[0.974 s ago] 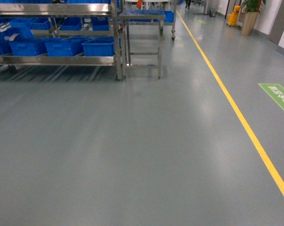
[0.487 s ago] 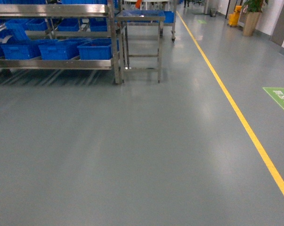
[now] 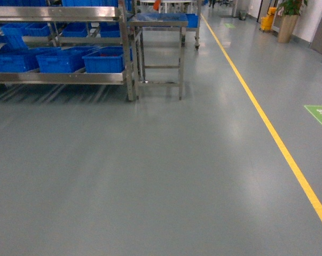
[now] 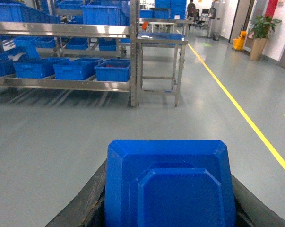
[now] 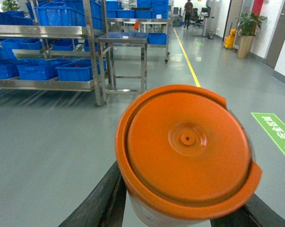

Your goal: Sort blue parts and orange caps into right shelf containers

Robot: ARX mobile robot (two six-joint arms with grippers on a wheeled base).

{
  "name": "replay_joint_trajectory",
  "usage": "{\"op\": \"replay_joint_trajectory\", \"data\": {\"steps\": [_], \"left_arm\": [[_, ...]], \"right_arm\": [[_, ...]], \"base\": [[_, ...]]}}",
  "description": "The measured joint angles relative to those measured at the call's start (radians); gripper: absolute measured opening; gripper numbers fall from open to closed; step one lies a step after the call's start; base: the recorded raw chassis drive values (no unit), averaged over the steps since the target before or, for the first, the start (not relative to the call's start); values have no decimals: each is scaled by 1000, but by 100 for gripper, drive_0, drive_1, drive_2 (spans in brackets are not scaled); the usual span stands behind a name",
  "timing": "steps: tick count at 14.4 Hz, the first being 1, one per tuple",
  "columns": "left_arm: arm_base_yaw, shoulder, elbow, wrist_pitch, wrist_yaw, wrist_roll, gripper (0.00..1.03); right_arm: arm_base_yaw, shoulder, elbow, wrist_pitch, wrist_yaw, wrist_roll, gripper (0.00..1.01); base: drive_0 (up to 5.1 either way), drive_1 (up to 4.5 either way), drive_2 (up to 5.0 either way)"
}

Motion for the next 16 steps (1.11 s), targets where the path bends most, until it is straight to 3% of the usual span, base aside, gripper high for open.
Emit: {"op": "replay_joint_trajectory", "data": {"steps": [16], "left_arm": [[0,0,0,-5,0,0,43]], "right_arm": [[0,0,0,-7,0,0,43]], "base": [[2,430,-425]]}}
